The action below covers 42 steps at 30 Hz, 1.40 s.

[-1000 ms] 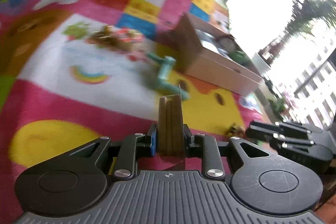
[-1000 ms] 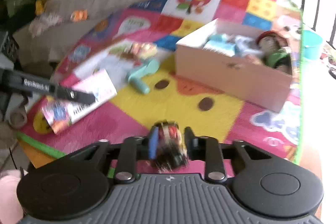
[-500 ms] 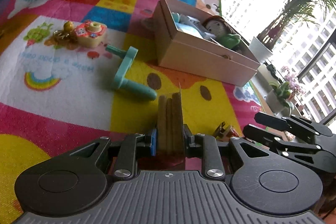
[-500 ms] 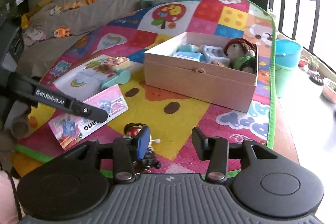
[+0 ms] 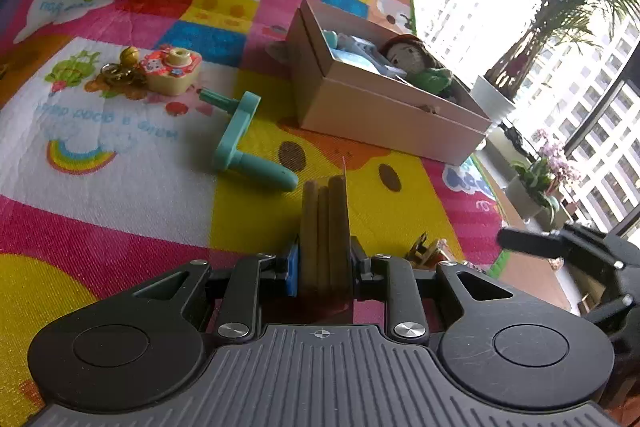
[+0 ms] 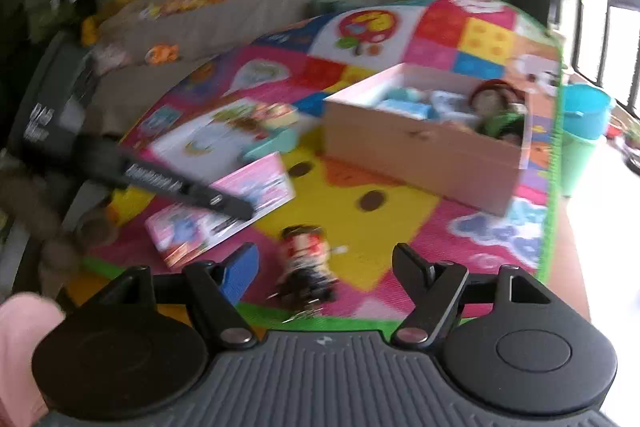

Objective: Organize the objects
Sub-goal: 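Release the wooden sticks into the pink box with the left gripper while the right gripper carries the figurine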

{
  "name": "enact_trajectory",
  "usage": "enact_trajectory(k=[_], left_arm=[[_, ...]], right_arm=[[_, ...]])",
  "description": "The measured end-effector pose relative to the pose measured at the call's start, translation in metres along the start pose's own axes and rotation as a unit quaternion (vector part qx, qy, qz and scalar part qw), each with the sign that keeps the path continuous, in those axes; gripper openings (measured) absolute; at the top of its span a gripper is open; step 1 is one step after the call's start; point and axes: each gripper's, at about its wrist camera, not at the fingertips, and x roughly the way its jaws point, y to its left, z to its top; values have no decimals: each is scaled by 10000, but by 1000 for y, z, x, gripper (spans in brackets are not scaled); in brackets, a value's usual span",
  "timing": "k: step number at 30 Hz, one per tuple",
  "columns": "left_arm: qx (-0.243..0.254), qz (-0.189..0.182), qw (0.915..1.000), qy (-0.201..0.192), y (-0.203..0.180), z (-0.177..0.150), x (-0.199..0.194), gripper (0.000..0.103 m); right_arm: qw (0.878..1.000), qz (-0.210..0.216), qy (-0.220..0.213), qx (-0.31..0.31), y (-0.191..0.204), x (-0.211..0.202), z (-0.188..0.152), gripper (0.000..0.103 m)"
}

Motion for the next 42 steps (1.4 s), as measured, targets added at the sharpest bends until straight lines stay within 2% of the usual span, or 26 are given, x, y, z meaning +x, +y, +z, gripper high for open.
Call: enact_trajectory(k=[3,5,7,12,15,18,20,21,24,26,28,30,33,37,39,42], left_arm=[[-41,-42,10000,-19,2,-1,-1,27],[-29,-53,10000,-23,3,-1,-1,27],[-25,-56,10000,-39,3,-2,-1,27],[-19,-48,10000,-48,2,-2,-1,27],[-14,-50,10000,-57,2,-2,-1,27],[-12,-47,10000,-56,2,-3,-1,27],[-5,-44,10000,-53,2,-3,-1,27],[-6,-44,10000,-52,3,-3,-1,27],[6,-25,10000,-57,2,-3,-2,27],[9,15,10000,-62,1,-3,-2,27],[83,66,9999,-49,-2,-2,-3,27],[171,46,9998,46,-6,0,-2,27],[350,-104,9992,145,-13,7,-4,26],[454,-303,9984,-148,-23,40,-13,26],[437,-452,9971,-427,-29,66,-17,26],[684,-420,9918,-994,-45,105,-14,26]], right_arm=[[9993,-298,167,-135,10,14,-1,67],[9978,-625,194,-133,7,20,-3,67],[9970,-748,213,-28,1,20,-5,67],[9995,-246,190,12,1,14,-7,65],[9996,-210,82,-184,8,16,-1,59],[9993,-253,98,-238,6,29,6,58],[9993,-222,239,-204,2,41,8,51],[9991,-202,333,-185,1,47,8,41],[9990,-149,353,-247,3,45,8,37],[9995,-77,247,-207,4,37,9,36],[9997,181,129,66,-2,25,13,31],[9983,423,-30,393,-11,12,17,31],[9973,311,-362,567,-20,-5,20,31],[9955,190,-541,752,-30,-14,20,31],[9949,127,-576,820,-34,-16,18,31],[9941,118,-605,898,-37,-17,16,31]])
